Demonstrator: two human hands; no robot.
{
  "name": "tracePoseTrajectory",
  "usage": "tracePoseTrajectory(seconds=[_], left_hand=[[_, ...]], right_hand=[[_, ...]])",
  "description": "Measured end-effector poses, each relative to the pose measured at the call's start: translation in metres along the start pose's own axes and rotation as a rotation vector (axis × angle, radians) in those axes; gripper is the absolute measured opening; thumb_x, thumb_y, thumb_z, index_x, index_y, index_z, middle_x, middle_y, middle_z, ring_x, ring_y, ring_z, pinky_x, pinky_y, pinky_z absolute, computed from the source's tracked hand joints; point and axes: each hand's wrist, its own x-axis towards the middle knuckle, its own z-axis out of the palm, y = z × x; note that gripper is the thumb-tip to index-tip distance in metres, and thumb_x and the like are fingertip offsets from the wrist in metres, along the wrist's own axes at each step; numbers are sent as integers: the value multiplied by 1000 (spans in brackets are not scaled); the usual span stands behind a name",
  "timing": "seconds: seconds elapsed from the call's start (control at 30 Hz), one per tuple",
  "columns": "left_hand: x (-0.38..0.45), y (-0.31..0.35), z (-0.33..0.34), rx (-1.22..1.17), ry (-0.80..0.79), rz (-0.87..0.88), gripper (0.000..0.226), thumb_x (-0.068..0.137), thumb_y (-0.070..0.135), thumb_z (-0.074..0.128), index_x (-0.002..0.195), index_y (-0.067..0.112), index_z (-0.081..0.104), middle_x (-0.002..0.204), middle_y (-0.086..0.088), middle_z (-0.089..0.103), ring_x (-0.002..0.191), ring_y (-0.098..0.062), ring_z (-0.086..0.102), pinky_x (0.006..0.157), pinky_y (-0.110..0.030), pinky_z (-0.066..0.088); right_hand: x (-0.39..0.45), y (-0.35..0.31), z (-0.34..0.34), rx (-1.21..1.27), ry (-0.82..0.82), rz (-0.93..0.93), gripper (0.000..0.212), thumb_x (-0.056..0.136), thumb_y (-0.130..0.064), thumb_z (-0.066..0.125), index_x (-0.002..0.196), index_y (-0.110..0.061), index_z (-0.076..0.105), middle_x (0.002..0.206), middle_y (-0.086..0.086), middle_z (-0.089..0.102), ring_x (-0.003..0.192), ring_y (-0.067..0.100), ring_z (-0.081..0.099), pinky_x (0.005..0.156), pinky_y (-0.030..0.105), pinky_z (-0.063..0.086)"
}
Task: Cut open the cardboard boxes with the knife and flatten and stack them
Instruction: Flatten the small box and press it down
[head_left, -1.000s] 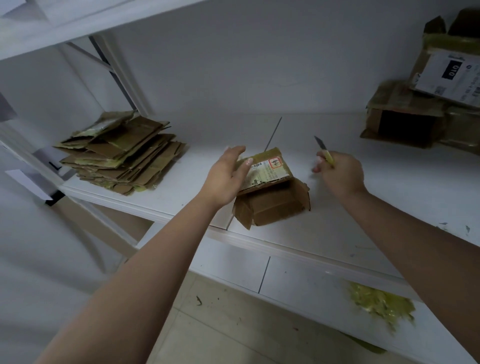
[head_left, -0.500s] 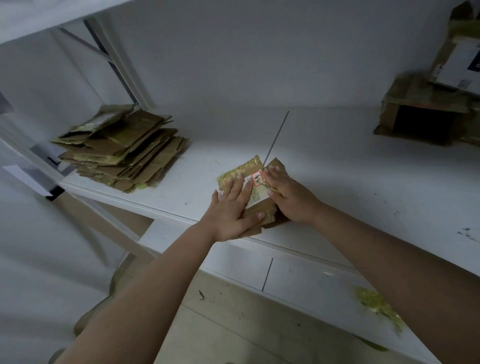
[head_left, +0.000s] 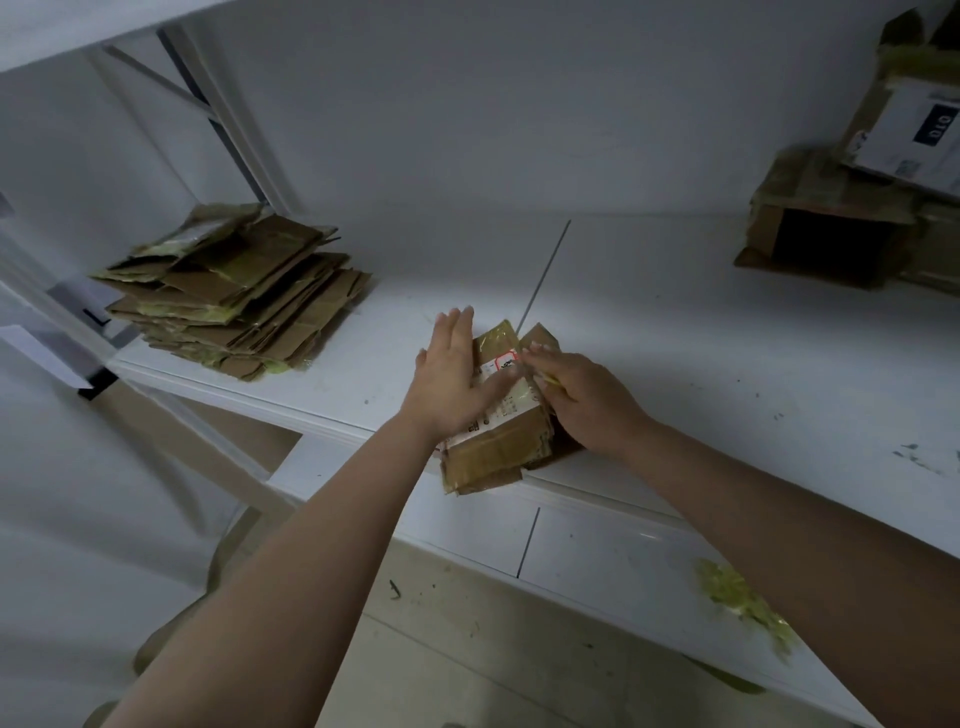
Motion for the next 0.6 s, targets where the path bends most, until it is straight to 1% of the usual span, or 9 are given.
tracePoseTrajectory(seconds=[0.03,0.07,0.1,0.13,0.2,0.3,0.4,0.47,0.6], left_hand=[[4,4,0,33,-34,-8,95,84,64,56,152,13,13,156,-12,22,144,-29,19,116,-54,19],[6,7,0,41,-59,-15,95,80,66,59,150,14,20,148,-11,32,137,-29,30,113,-53,25],[7,10,1,26,-64,-18,93,76,67,62,146,16,28,138,-9,39,129,-27,38,109,-51,31],[6,12,2,2,-47,-10,89,73,67,66,141,18,35,131,-6,42,122,-24,42,106,-49,35],[4,13,3,-32,2,35,84,69,61,74,134,20,40,123,-2,43,115,-19,41,103,-45,38],[-2,11,3,-40,37,149,85,66,57,78,132,21,40,121,0,42,113,-16,38,102,-42,38],[-8,15,0,-32,74,275,86,65,56,79,131,18,42,121,-1,42,111,-13,35,103,-42,37],[-10,21,-2,-13,105,333,84,65,53,81,130,16,43,120,-3,44,110,-10,31,104,-43,34],[-14,26,-3,26,150,380,83,65,50,82,129,12,45,118,-6,45,109,-13,31,106,-46,32]], right_hand=[[-1,-2,-4,24,66,17,37,101,-19,39,136,-17,50,134,10,55,122,27,52,99,39,44],[-1,-4,-7,39,114,36,33,101,-20,39,128,-15,56,119,12,64,106,28,60,88,38,49],[0,-5,-10,44,144,47,31,101,-21,38,121,-13,60,106,12,67,95,28,62,80,36,50],[1,-6,-12,49,168,51,30,101,-22,38,115,-10,61,99,11,68,90,27,62,77,35,50],[3,-5,-16,92,241,62,30,102,-23,37,112,-8,60,98,8,68,90,23,63,78,34,51],[4,-4,-23,172,327,84,28,102,-22,35,112,-9,58,101,7,69,95,19,63,82,31,51],[8,-6,-28,223,280,79,31,103,-23,34,111,-8,59,103,7,67,96,18,62,84,32,50],[14,-8,-28,212,225,69,33,103,-25,33,107,-7,60,100,8,66,93,21,62,81,34,50],[22,-5,-30,184,128,125,38,103,-29,32,100,-3,60,97,12,65,91,26,60,85,43,49]])
